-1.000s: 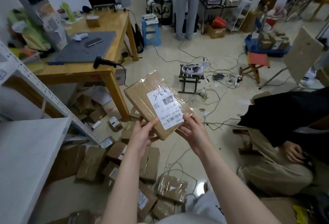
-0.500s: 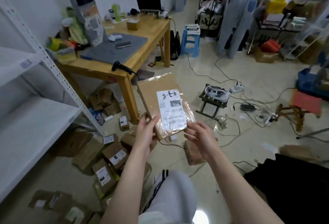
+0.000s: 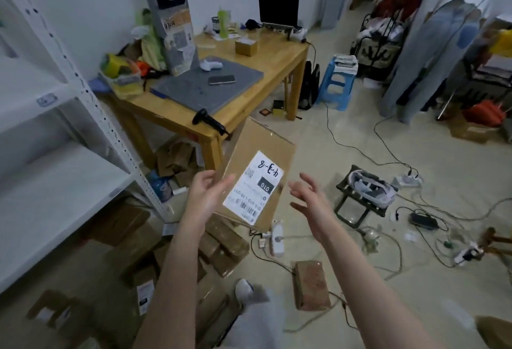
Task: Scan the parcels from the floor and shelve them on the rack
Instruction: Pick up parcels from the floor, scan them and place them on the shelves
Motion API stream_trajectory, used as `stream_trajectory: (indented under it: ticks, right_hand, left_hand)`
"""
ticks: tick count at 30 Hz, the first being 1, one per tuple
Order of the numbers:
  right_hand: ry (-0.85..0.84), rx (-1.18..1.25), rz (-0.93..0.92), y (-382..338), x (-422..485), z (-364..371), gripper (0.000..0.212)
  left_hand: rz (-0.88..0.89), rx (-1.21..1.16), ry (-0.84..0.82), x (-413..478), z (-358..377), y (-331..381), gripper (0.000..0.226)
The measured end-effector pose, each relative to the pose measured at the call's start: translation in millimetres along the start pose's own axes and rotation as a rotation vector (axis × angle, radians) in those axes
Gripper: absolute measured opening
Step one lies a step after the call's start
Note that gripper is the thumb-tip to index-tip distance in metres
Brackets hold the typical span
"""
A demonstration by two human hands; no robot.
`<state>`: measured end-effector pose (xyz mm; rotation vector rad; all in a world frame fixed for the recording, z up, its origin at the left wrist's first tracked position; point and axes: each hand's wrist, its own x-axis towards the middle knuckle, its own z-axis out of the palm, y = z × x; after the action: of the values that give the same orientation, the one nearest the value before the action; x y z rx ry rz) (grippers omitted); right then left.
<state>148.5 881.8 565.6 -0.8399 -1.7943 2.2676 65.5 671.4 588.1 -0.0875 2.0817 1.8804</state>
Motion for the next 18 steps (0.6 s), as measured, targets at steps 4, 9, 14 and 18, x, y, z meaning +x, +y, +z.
stream_trajectory:
  ticks: [4,9,14,18]
  right_hand:
    - [-0.081,-0.174,-0.106,-38.3,98.1,39.7,0.101]
    - [-0.368,-0.313,-0.052,-71.1,202.0,100.2,0.084]
    - [-0.468,-0.083,0.174,-67.6,248.1,128.0,0.061]
    - [-0.415,0.043,0.334,-46.6,265.9,151.7,0.052]
  left_hand:
    - [-0.018,0.290,0.080,76.0,-16.6,25.0,0.081]
    - [0.094,0.610,0.039,160.9,-41.7,87.7,0.070]
    - [0.093,0.781,-0.064,208.9,-66.5,144.6,0.068]
    - [0.067,0.518,0.239,228.1,-94.7,123.6,0.095]
